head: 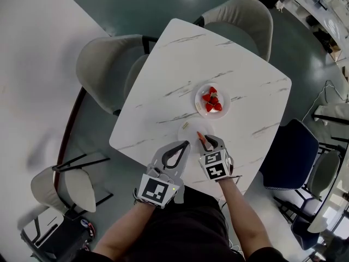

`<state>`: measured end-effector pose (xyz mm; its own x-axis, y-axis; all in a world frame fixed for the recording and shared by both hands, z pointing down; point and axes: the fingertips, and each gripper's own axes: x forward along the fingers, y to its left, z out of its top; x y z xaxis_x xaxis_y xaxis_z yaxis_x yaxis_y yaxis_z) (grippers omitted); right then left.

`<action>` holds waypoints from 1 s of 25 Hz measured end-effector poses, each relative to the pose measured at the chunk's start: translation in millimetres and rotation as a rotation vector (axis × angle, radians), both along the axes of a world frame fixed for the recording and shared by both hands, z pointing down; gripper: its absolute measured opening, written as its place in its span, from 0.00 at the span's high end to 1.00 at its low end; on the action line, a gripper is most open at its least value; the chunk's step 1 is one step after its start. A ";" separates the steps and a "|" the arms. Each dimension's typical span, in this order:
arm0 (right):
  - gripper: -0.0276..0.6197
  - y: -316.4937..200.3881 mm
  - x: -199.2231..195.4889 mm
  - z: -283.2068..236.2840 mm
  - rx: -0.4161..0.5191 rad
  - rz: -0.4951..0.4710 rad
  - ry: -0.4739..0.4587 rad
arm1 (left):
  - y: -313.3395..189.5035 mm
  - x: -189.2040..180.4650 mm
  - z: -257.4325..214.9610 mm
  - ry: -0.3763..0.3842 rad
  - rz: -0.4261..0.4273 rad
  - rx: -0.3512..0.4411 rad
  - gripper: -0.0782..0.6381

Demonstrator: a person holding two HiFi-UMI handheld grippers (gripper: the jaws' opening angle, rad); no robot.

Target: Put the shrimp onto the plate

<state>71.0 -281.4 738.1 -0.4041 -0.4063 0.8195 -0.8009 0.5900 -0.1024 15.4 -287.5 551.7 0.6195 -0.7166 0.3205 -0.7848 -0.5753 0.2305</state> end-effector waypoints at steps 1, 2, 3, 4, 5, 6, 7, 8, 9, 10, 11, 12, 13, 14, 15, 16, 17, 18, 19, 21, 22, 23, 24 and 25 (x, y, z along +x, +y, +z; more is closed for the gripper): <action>0.84 -0.2 0.8 -3.7 0.010 0.005 -0.006 | 1.0 0.5 -0.7 -0.002 0.005 0.002 0.88; 0.84 -0.6 1.6 -8.5 0.022 0.014 -0.014 | 2.3 0.9 -1.4 -0.007 0.011 0.005 0.88; 0.85 -1.2 2.2 -14.4 0.037 0.025 -0.027 | 4.1 1.1 -2.1 -0.011 0.018 0.008 0.88; 0.85 -1.6 2.6 -21.1 0.052 0.038 -0.043 | 6.2 1.4 -2.8 -0.012 0.020 0.008 0.88; 0.85 -1.7 3.1 -28.5 0.066 0.052 -0.063 | 8.4 1.9 -3.5 -0.009 0.020 0.005 0.88; 0.85 -1.5 3.6 -36.6 0.081 0.067 -0.084 | 10.5 2.7 -4.4 -0.009 0.024 0.005 0.88; 0.85 -1.3 3.8 -45.4 0.098 0.081 -0.103 | 12.5 3.3 -5.5 -0.014 0.032 0.010 0.88; 0.87 -0.9 3.3 -54.9 0.116 0.095 -0.123 | 14.6 3.5 -7.3 -0.022 0.042 0.019 0.88; 0.90 -0.3 2.2 -65.1 0.135 0.108 -0.142 | 17.0 3.4 -10.0 -0.030 0.052 0.029 0.88; 0.91 0.6 0.8 -76.3 0.155 0.119 -0.161 | 19.7 3.4 -13.4 -0.033 0.059 0.038 0.88; 0.93 1.6 -0.5 -88.4 0.178 0.130 -0.178 | 22.9 3.7 -17.3 -0.031 0.065 0.045 0.88; 0.95 2.8 -1.5 -101.3 0.203 0.139 -0.194 | 26.6 4.2 -21.3 -0.028 0.072 0.049 0.88; 0.95 4.6 -2.7 -114.4 0.228 0.147 -0.208 | 30.6 4.7 -25.0 -0.023 0.080 0.050 0.88; 0.95 6.9 -4.5 -127.2 0.252 0.154 -0.224 | 34.9 5.0 -28.5 -0.019 0.090 0.050 0.88; 0.95 10.0 -6.8 -139.5 0.274 0.158 -0.240 | 39.3 5.2 -32.1 -0.012 0.100 0.048 0.88; 0.95 13.8 -9.3 -151.4 0.294 0.161 -0.256 | 43.8 5.5 -36.5 -0.005 0.110 0.047 0.88; 0.95 18.0 -11.7 -163.3 0.315 0.165 -0.270 | 48.4 6.1 -41.8 0.003 0.121 0.049 0.88; 0.95 22.4 -14.0 -175.2 0.337 0.169 -0.284 | 53.0 6.6 -47.7 0.011 0.132 0.051 0.88; 0.95 27.0 -16.3 -187.2 0.358 0.173 -0.298 | 57.7 6.5 -54.0 0.017 0.139 0.053 0.88; 0.95 37.4 -21.4 -210.8 0.399 0.186 -0.324 | 67.2 3.2 -68.5 0.035 0.143 0.050 0.88; 0.95 43.6 -24.3 -222.3 0.417 0.194 -0.336 | 72.4 0.6 -77.3 0.046 0.142 0.048 0.88; 0.95 50.2 -27.2 -233.6 0.433 0.202 -0.348 | 77.9 -2.2 -86.5 0.055 0.143 0.048 0.88; 0.95 56.9 -30.1 -244.7 0.450 0.210 -0.360 | 83.5 -4.9 -95.5 0.062 0.145 0.051 0.88; 0.95 63.2 -32.9 -255.2 0.467 0.217 -0.372 | 88.9 -7.4 -103.9 0.068 0.148 0.056 0.88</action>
